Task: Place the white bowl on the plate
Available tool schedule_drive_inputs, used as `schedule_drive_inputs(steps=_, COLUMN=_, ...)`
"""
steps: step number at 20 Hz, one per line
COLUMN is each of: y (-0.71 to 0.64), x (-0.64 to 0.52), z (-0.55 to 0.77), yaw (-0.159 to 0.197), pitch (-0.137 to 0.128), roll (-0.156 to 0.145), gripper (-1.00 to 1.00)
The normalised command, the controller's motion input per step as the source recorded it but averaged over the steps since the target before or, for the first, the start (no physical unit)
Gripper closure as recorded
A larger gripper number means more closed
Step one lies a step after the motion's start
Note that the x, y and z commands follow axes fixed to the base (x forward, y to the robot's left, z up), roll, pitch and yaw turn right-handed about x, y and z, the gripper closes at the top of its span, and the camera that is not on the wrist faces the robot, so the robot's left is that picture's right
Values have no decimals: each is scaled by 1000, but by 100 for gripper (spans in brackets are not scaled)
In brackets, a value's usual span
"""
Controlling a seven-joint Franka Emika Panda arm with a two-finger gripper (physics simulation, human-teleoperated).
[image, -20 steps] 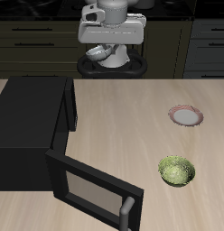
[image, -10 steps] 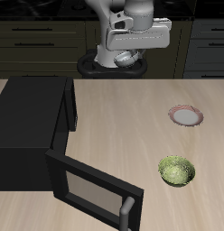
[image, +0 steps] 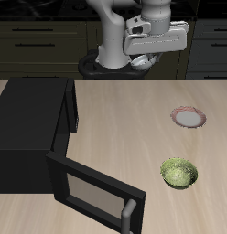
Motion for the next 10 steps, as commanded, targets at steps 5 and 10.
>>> schedule_drive_inputs(steps=5, y=384, x=6, z=-10, yaw=-11, pitch=7, roll=26, gripper=100)
schedule_drive_inputs(steps=10, y=311, x=-33, z=51, yaw=6, pitch=-22, roll=54, gripper=100)
